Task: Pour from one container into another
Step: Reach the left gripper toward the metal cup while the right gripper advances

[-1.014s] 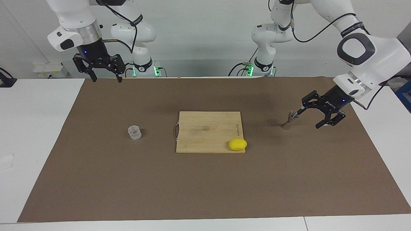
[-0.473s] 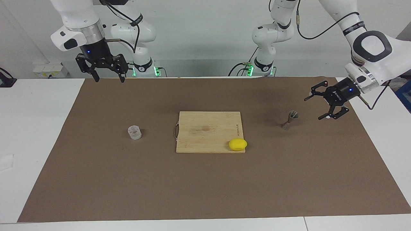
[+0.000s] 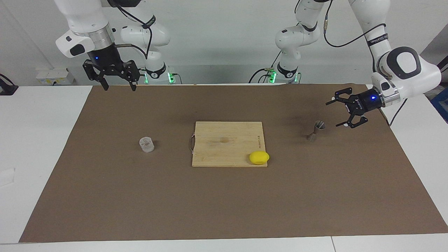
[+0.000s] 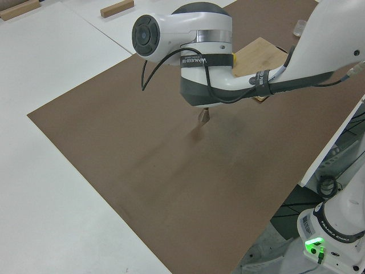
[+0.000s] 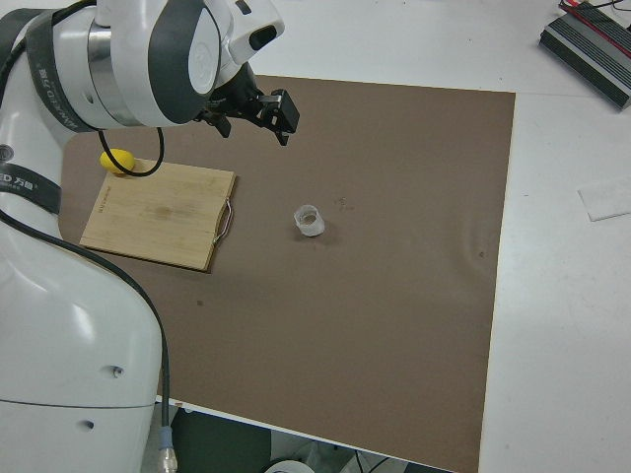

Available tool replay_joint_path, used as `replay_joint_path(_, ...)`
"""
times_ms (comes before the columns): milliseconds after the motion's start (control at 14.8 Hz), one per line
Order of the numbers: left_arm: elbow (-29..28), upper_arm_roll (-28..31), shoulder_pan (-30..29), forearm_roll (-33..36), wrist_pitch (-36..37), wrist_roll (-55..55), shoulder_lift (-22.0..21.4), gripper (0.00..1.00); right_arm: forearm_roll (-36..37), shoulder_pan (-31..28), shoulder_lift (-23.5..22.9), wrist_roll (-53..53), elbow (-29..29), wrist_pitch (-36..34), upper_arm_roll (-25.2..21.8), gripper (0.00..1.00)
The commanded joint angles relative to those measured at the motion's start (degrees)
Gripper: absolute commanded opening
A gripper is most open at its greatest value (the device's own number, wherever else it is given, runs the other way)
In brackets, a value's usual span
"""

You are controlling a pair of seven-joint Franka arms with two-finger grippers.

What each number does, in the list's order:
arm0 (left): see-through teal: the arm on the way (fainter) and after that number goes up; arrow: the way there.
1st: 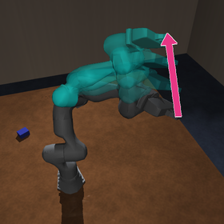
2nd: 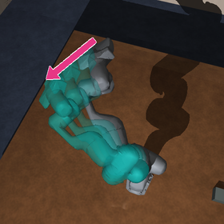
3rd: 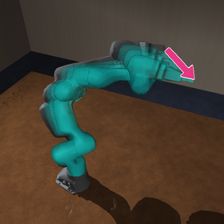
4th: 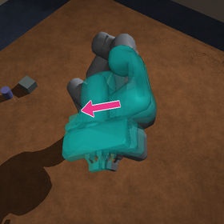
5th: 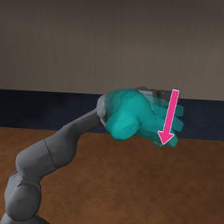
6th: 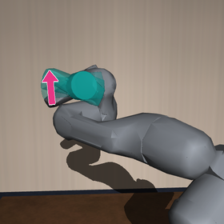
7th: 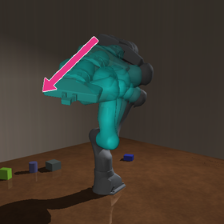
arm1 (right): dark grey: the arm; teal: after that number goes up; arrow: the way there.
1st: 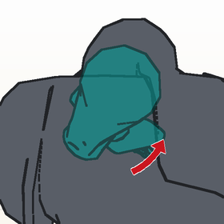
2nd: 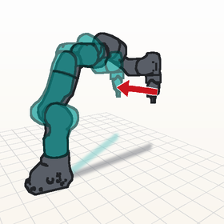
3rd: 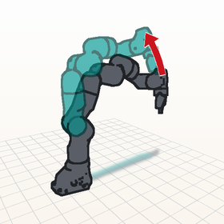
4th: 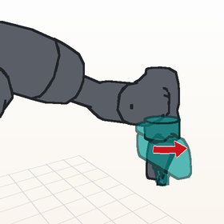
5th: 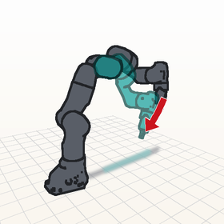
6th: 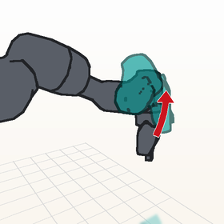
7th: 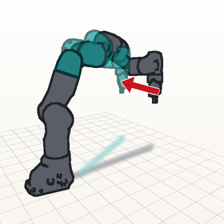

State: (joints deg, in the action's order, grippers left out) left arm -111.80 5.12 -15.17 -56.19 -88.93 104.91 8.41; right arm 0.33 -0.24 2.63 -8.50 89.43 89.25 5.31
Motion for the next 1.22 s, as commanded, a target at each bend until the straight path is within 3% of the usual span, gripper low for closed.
replay_joint_path(0, -0.61, -0.37, -3.28, -2.17, 3.49, 8.98, 3.8, 1.0, -0.67, -0.2, -0.17, -1.43, -0.04, 0.57, 0.14, 0.98)
replay_joint_path(405, -5.88, -0.2, -5.84, -7.25, 5.17, 21.99, 6.53, 1.0, -1.03, -0.2, 0.53, 0.06, 0.13, -0.13, 0.14, 0.99)
replay_joint_path(608, -6.41, -0.2, -6.28, -11.65, 6.57, 28.67, 11.62, 1.0, -1.03, -0.2, 1.41, -0.9, 1.97, 0.04, 0.14, 0.98)
replay_joint_path(878, -8.61, -0.2, -7.07, -13.59, 8.85, 31.5, 12.25, 1.0, -1.03, -0.28, 1.85, -1.08, 3.21, 0.48, 0.06, 0.97)
replay_joint_path(1149, -9.75, -0.2, -6.98, -13.6, 9.04, 33.95, 12.25, 1.0, -1.03, -0.11, 0.45, -9.06, 3.21, 2.24, 0.14, 0.97)
